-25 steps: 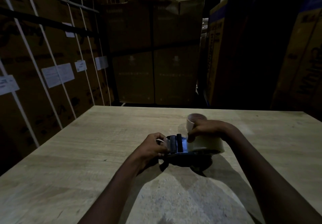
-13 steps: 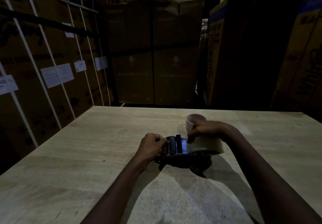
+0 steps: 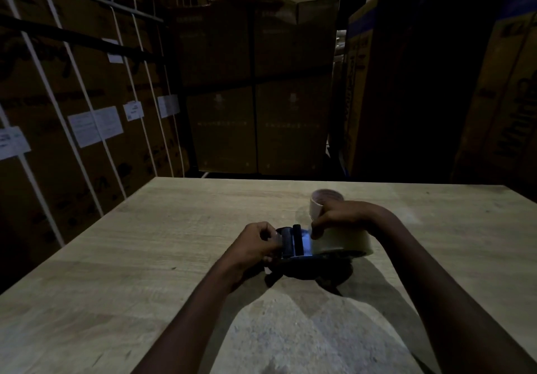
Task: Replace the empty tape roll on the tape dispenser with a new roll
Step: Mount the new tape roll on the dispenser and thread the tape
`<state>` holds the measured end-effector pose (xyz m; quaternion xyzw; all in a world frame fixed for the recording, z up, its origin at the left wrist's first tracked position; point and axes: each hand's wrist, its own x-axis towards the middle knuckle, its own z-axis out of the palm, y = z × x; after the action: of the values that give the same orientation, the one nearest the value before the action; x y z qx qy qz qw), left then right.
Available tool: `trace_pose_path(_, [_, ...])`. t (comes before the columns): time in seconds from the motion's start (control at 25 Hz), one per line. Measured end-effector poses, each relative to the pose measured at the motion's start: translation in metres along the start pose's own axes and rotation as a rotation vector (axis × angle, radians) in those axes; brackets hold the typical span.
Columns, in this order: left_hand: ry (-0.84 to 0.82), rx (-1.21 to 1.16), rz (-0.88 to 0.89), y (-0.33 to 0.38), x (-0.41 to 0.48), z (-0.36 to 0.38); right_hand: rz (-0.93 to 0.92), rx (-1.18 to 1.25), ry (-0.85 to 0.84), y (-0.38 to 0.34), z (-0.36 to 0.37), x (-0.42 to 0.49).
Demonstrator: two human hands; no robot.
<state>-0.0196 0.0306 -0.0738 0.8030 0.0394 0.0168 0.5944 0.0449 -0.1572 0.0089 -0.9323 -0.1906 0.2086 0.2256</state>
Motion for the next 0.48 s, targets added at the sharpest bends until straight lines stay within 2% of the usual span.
trace_pose_path(0.12, [-0.130,0.093,-0.032,0.0042,-0.0025,-0.0067,0.004,-0.015,-0.001,0.0006,0.0001,0.0016])
trace_pose_path(0.28, [-0.153,0.098,-0.061,0.0050,-0.0042,-0.0080,-0.003,-0.012,-0.013,-0.0011,-0.0009,-0.0006])
trace_pose_path(0.48, [-0.149,-0.221,-0.067,0.0053,-0.0039,-0.0023,-0.047,-0.037,0.010,0.0046,-0.0008,-0.0031])
